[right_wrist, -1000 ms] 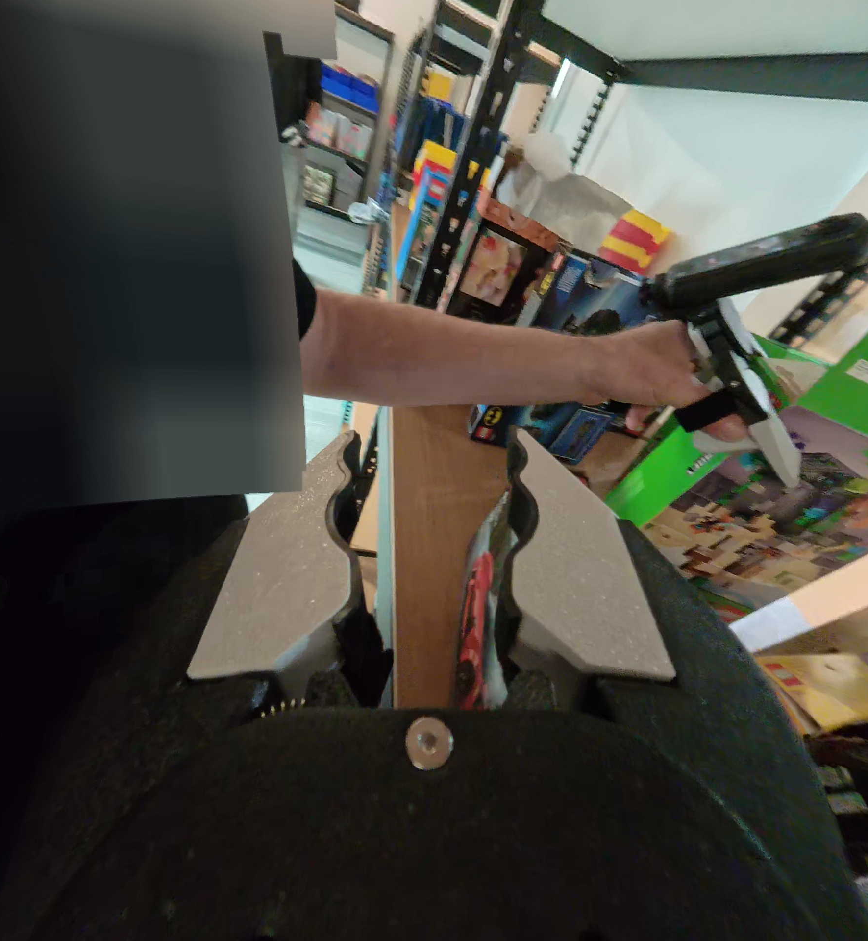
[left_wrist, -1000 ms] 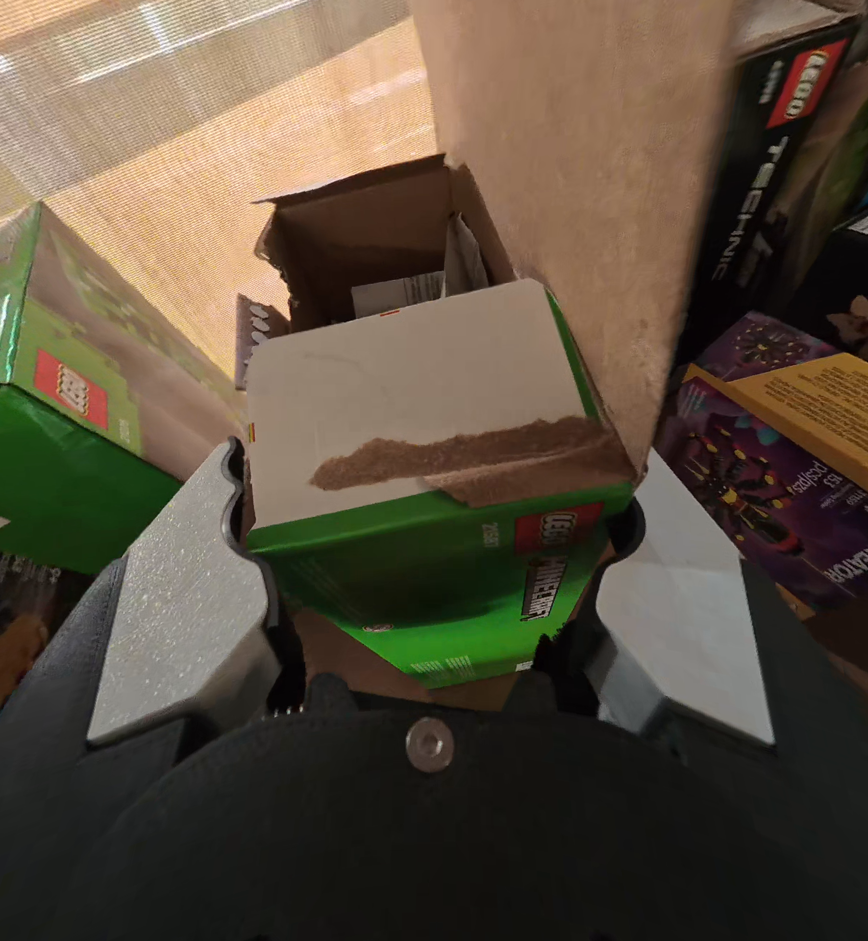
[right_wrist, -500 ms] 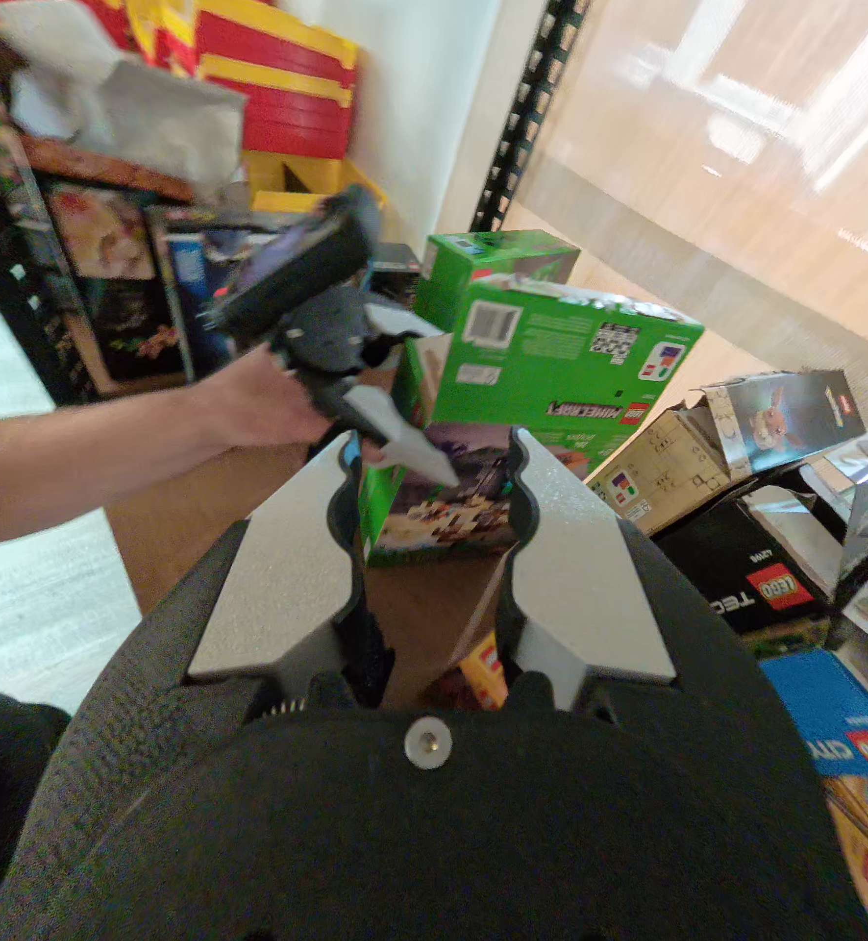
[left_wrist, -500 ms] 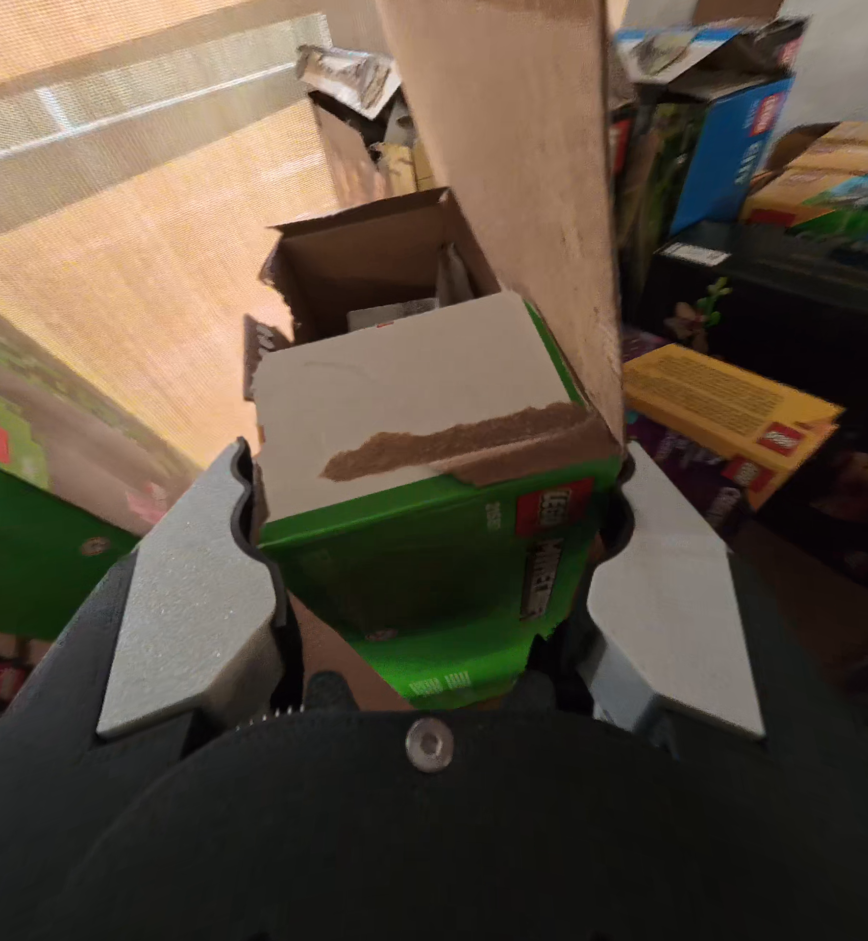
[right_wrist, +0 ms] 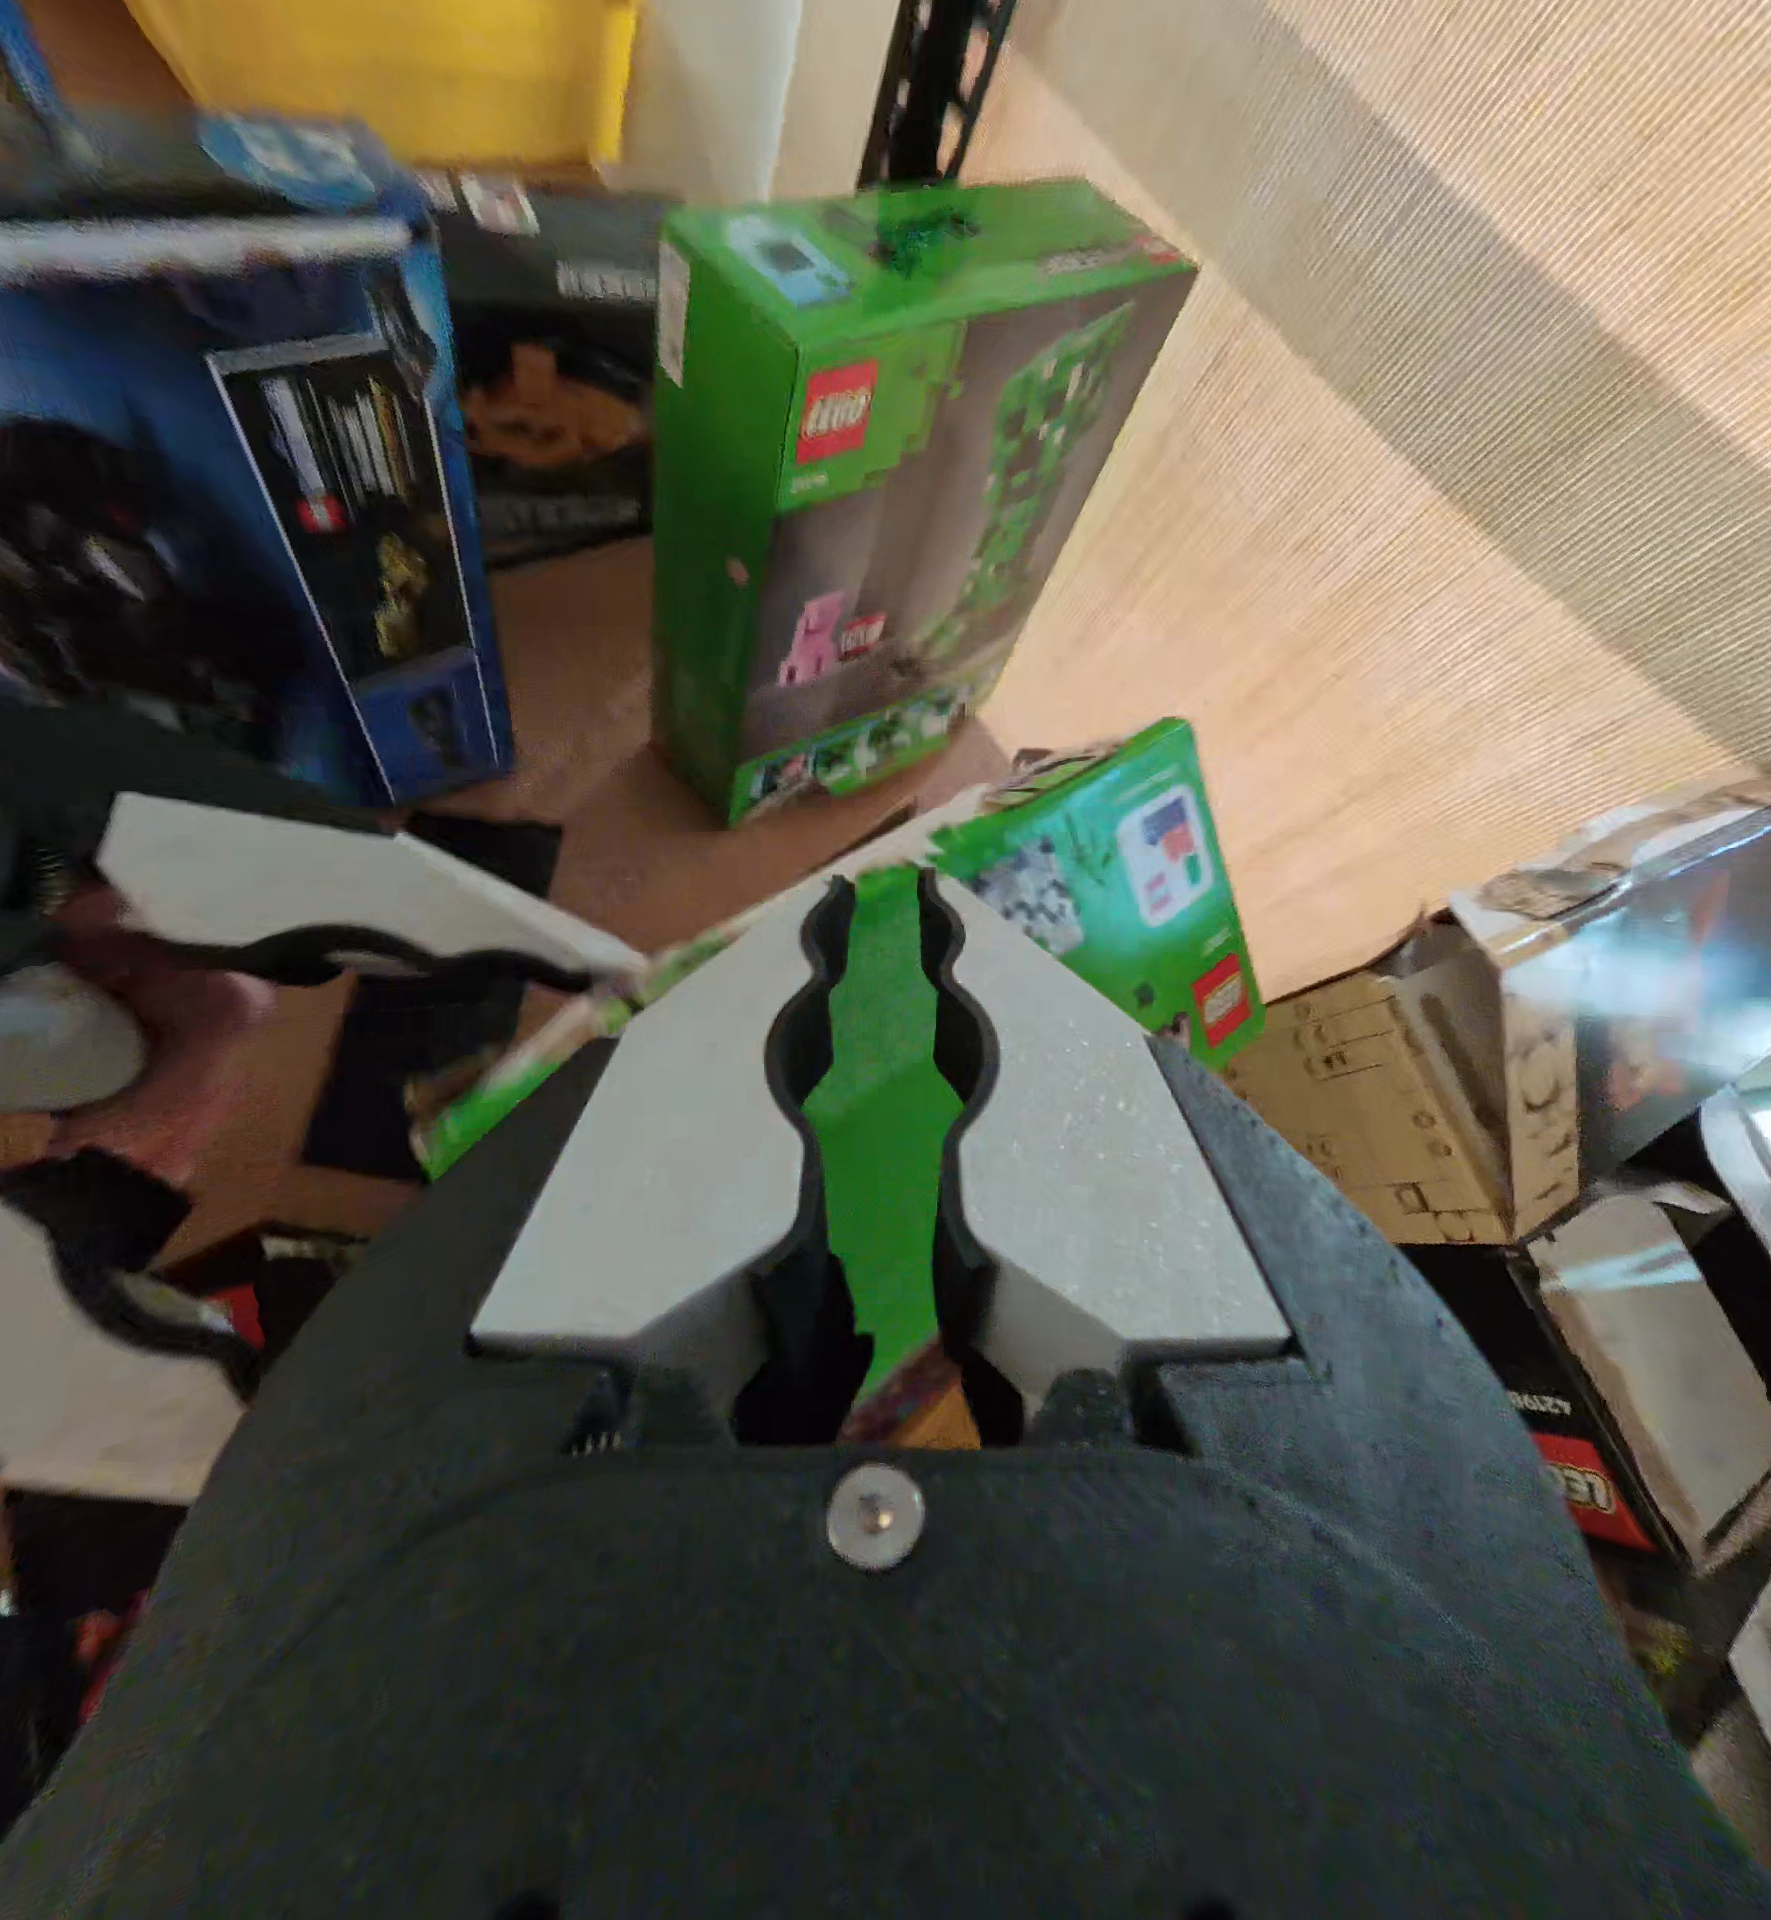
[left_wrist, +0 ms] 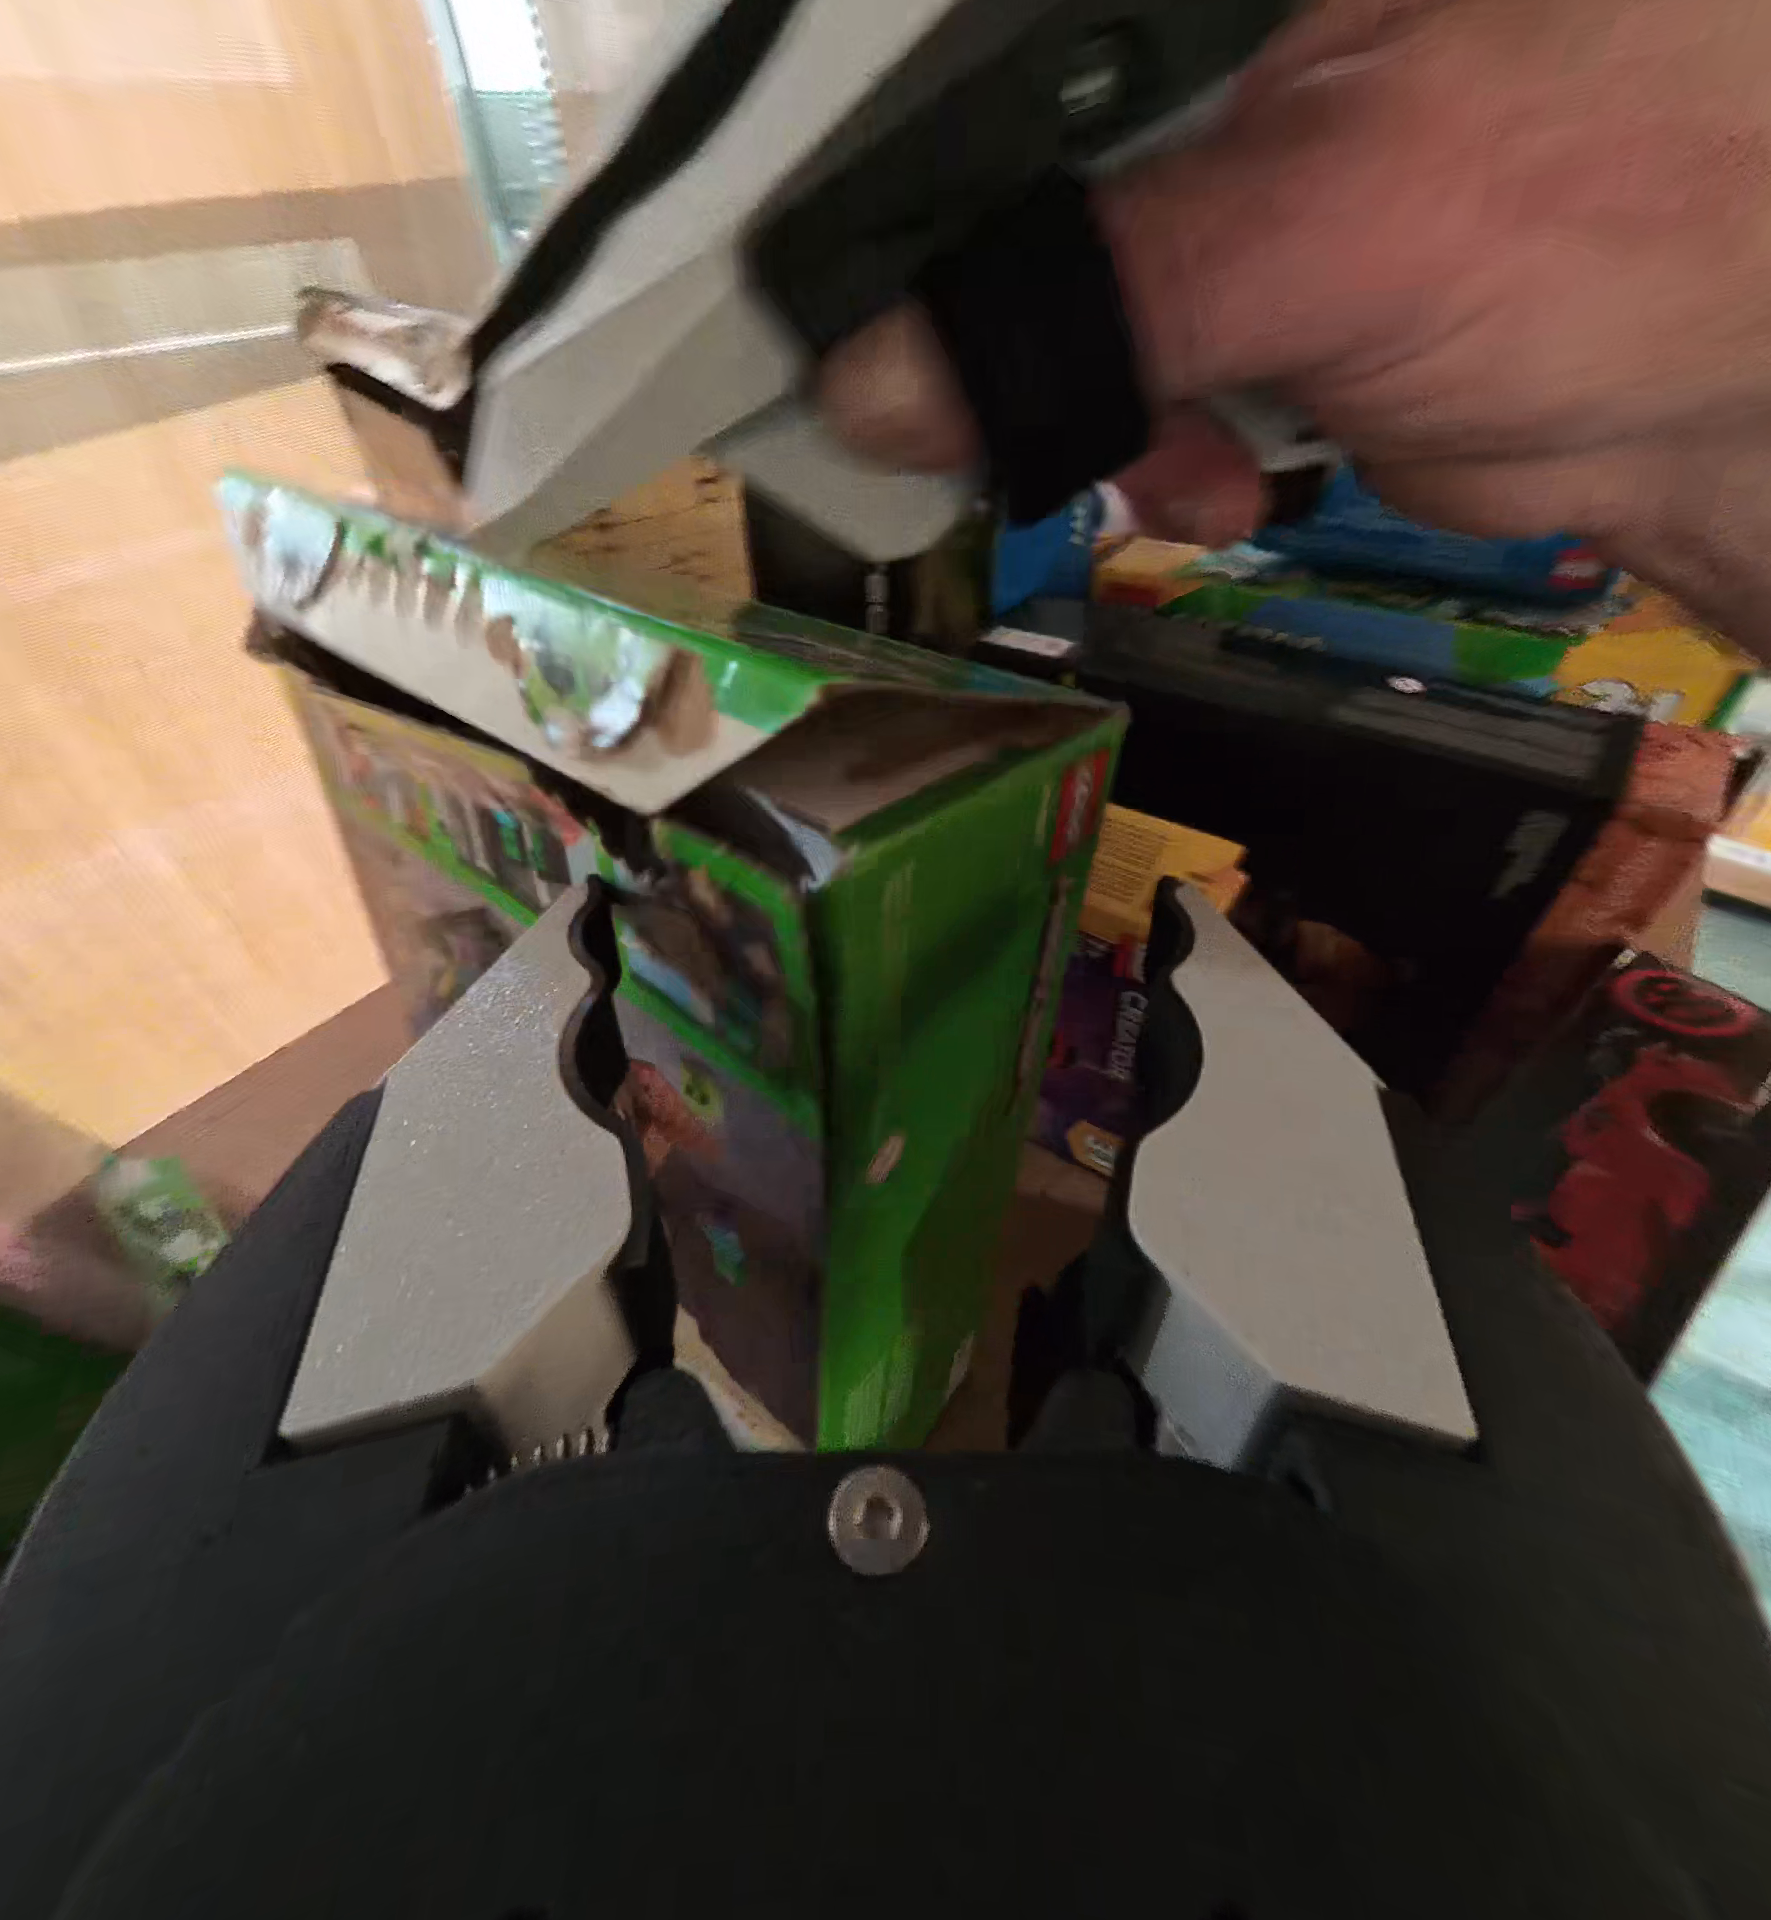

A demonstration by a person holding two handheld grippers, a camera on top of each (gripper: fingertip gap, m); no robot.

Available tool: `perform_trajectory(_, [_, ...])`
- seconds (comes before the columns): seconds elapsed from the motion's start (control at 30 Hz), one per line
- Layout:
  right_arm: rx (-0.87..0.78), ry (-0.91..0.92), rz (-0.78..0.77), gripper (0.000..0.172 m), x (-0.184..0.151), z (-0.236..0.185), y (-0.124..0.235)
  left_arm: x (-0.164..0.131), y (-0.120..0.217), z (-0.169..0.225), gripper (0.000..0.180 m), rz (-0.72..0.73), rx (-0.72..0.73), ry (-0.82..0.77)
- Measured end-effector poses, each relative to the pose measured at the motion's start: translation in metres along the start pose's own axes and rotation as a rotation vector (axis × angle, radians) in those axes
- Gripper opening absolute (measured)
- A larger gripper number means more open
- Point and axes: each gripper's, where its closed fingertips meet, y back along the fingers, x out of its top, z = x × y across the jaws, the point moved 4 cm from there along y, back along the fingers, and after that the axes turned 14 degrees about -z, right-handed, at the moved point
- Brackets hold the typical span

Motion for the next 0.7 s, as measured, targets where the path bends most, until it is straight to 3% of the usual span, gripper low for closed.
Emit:
perform_trajectory(0.07, [0.066, 0.031, -0.105, 0.011, -0.009, -0.007, -0.012, -0.002, -0.004, 0.012, 0.09, -0.023, -0.028, -0.049])
perform_trajectory(0.17, [0.083, 0.024, -0.07, 0.009, -0.009, -0.003, -0.008, -0.005, -0.005, 0.003, 0.085, 0.006, -0.041, -0.016])
perform_trajectory(0.3, [0.092, 0.021, -0.021, 0.022, -0.007, -0.002, 0.008, -0.007, -0.003, 0.001, 0.081, 0.054, -0.152, 0.002])
perform_trajectory(0.43, [0.021, 0.008, -0.027, 0.03, -0.007, 0.002, 0.02, 0.001, 0.002, -0.004, 0.08, 0.081, -0.101, -0.065])
perform_trajectory(0.53, [-0.003, -0.008, 0.014, 0.027, -0.007, 0.006, 0.032, 0.003, 0.004, -0.008, 0.081, 0.061, -0.06, -0.079])
perform_trajectory(0.7, [0.061, 0.015, -0.068, 0.031, -0.015, -0.003, 0.015, -0.001, 0.003, -0.01, 0.08, 0.048, -0.089, -0.058])
